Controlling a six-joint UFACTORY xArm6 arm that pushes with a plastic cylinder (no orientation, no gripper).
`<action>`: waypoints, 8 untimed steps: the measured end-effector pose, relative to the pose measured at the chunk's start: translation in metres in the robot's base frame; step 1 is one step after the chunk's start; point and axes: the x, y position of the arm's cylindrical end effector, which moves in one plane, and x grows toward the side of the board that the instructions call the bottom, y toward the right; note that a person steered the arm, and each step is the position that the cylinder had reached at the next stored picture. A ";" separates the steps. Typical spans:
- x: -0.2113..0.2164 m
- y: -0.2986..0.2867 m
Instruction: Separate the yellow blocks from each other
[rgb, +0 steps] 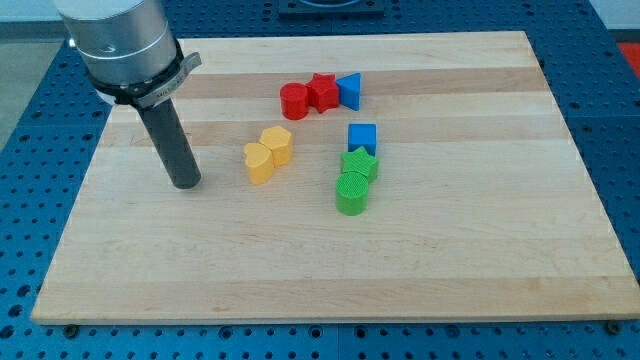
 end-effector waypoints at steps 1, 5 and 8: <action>0.017 0.000; 0.064 0.075; -0.010 0.092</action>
